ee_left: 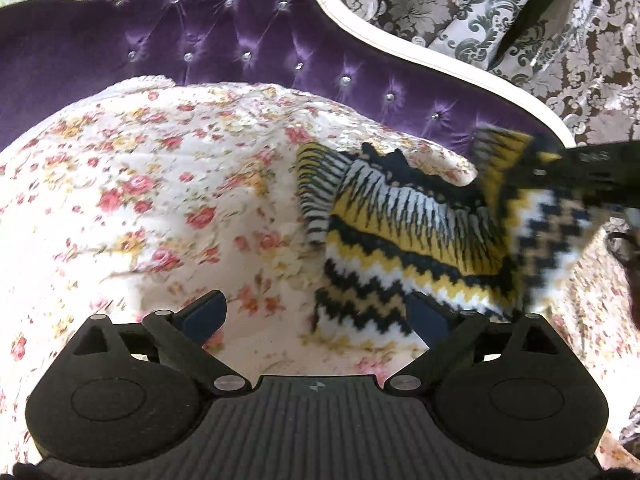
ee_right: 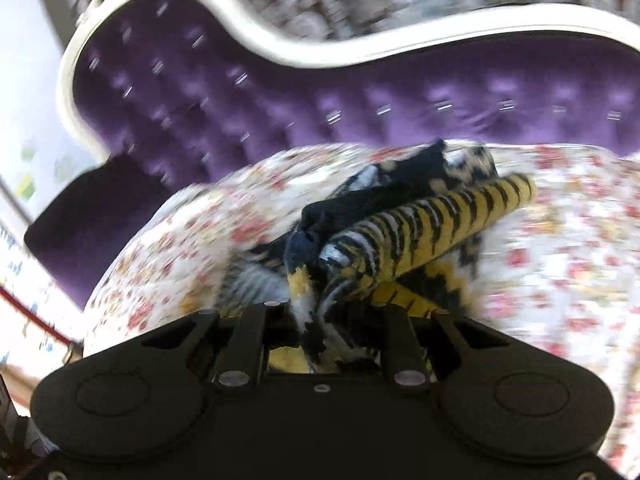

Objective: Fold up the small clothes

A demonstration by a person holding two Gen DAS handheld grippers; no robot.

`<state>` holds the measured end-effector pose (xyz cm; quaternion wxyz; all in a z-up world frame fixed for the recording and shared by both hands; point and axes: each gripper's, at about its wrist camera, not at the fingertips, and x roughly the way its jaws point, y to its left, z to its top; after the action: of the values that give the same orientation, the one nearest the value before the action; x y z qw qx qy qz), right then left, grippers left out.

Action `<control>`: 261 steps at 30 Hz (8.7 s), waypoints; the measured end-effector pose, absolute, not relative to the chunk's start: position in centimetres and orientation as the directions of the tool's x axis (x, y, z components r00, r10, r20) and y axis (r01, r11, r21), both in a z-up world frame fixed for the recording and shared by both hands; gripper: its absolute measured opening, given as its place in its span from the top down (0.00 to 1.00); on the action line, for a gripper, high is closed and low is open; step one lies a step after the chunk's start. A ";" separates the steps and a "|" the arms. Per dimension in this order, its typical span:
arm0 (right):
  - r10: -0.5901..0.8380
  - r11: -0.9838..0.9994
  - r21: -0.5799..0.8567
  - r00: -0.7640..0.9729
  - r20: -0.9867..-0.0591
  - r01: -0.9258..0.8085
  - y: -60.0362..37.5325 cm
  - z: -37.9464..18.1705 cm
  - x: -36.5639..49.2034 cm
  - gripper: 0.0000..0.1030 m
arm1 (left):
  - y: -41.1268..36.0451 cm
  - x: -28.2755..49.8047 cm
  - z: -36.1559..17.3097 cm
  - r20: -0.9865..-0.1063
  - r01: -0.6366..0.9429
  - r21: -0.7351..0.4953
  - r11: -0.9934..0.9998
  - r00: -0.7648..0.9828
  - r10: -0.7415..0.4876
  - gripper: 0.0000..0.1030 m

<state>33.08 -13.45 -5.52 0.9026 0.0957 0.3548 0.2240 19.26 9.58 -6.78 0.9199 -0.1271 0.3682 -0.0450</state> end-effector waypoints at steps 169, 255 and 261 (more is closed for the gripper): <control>0.615 0.777 0.510 0.620 -0.487 -0.369 -22.4 -17.4 2.6 0.05 | 2.1 -3.8 -4.0 -0.622 0.103 -0.310 0.945 0.730 -0.283 0.18; 0.285 0.956 0.189 0.860 -0.424 -0.224 -19.5 -13.6 -2.3 0.00 | -1.3 -3.8 -1.7 -0.658 -0.176 -0.029 0.984 0.745 0.114 0.12; 0.302 0.950 0.201 0.861 -0.410 -0.237 -19.6 -12.8 -3.7 0.00 | -2.0 -5.2 -0.8 -0.642 -0.205 0.024 0.979 0.748 0.172 0.12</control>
<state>-3.67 -19.61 -12.84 0.9619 0.0719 0.2236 0.1400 -5.15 -1.98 -0.83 0.9345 -0.0241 0.3406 0.1008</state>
